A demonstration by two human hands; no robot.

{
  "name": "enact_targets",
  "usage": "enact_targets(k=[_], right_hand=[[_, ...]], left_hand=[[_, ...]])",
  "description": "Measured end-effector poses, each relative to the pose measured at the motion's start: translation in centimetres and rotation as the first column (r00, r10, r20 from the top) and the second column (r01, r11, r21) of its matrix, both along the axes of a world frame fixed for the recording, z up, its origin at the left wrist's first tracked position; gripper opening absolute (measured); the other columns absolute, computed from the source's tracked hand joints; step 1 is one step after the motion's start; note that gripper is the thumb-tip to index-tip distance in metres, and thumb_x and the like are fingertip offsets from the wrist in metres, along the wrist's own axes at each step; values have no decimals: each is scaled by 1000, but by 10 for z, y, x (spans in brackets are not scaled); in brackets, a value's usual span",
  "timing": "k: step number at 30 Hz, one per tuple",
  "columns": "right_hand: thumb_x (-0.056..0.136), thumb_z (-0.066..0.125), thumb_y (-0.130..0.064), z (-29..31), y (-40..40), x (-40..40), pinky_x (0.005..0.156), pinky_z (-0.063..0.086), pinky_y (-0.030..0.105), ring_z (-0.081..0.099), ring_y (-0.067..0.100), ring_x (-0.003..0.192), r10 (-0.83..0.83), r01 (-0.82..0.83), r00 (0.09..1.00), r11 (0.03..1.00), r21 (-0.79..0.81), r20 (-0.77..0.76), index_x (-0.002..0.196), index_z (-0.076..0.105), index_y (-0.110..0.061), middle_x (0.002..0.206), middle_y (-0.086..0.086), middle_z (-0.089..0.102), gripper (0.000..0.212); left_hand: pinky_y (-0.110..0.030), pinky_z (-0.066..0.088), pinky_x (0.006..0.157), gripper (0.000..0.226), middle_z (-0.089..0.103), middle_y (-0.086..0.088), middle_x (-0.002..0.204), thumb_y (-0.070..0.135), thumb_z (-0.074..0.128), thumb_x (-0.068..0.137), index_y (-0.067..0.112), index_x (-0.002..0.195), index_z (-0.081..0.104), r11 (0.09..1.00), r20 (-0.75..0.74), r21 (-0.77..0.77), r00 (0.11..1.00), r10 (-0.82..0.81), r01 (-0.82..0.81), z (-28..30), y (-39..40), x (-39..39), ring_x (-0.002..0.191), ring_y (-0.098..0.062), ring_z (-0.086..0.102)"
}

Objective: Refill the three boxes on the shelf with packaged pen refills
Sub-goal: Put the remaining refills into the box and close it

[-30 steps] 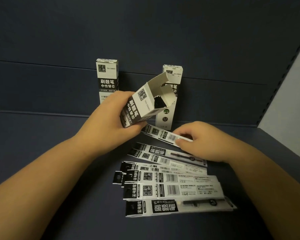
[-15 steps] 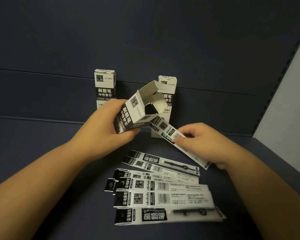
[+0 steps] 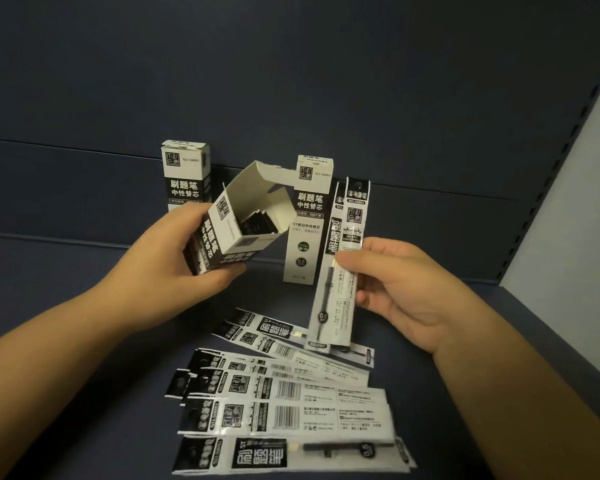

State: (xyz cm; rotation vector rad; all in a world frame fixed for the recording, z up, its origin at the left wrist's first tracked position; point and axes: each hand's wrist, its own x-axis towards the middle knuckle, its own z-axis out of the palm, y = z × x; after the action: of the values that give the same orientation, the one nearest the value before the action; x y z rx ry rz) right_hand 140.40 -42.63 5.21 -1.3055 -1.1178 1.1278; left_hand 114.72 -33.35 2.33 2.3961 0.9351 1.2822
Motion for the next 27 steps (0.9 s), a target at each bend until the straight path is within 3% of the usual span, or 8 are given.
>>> enact_targets(k=[2, 5, 8, 14, 19, 23, 27], right_hand=[[96, 64, -11, 1, -1, -1, 66, 49, 23, 71, 17, 87, 11, -10, 998, 1000, 11, -61, 105, 71, -7, 101, 9, 79, 11], [96, 63, -9, 3, -3, -4, 59, 52, 19, 70, 18, 86, 23, -10, 986, 997, 79, -166, 105, 69, -5, 99, 12, 78, 12], [95, 64, -10, 5, -7, -6, 57, 52, 18, 70, 19, 84, 21, 12, 978, 988, 157, -208, 102, 69, -7, 96, 13, 78, 9], [91, 65, -10, 8, -12, -13, 55, 51, 16, 69, 16, 81, 44, 28, 955, 971, 236, -292, 97, 70, -9, 95, 11, 77, 8], [77, 68, -18, 10, -16, -21, 53, 49, 16, 69, 12, 80, 30, 89, 920, 955, 283, -391, 93, 67, -14, 90, 5, 76, 17], [79, 67, -15, 10, -20, -26, 51, 49, 16, 71, 12, 77, 0, 170, 894, 925, 340, -447, 91, 66, -14, 88, 4, 76, 12], [90, 65, -9, 10, -20, -32, 54, 53, 16, 74, 14, 83, -45, 259, 849, 904, 340, -526, 96, 65, -13, 96, 8, 77, 8]], left_hand=[[-5, 42, 84, 60, 61, 23, 115, 39, 79, 72, 37, 127, 54, 1000, -12, 2, 1000, 0, 0, 0, 1, 0, 109, 8, 56], [-20, 48, 86, 66, 62, 17, 115, 54, 70, 68, 31, 129, 57, 1000, -27, 4, 1000, -4, 4, 1, 1, 0, 108, 1, 58], [-22, 47, 87, 69, 62, 17, 116, 56, 69, 67, 30, 130, 57, 1000, -28, 12, 1000, -9, 9, 1, -1, 0, 109, 1, 57], [-3, 42, 84, 59, 59, 24, 114, 37, 80, 73, 42, 124, 52, 1000, -34, -5, 999, -4, 4, 0, 1, -1, 110, 6, 55], [-14, 46, 87, 58, 59, 24, 114, 38, 84, 75, 43, 123, 53, 1000, -24, 3, 999, -24, 24, -3, 4, -2, 110, 1, 58], [-27, 52, 90, 57, 61, 20, 112, 30, 84, 75, 34, 125, 57, 1000, -14, -7, 999, -29, 29, -4, 5, -2, 109, -2, 60], [-31, 53, 90, 58, 62, 18, 113, 30, 83, 75, 32, 127, 57, 999, -24, 0, 999, -45, 45, -5, 5, -2, 110, -5, 61]])
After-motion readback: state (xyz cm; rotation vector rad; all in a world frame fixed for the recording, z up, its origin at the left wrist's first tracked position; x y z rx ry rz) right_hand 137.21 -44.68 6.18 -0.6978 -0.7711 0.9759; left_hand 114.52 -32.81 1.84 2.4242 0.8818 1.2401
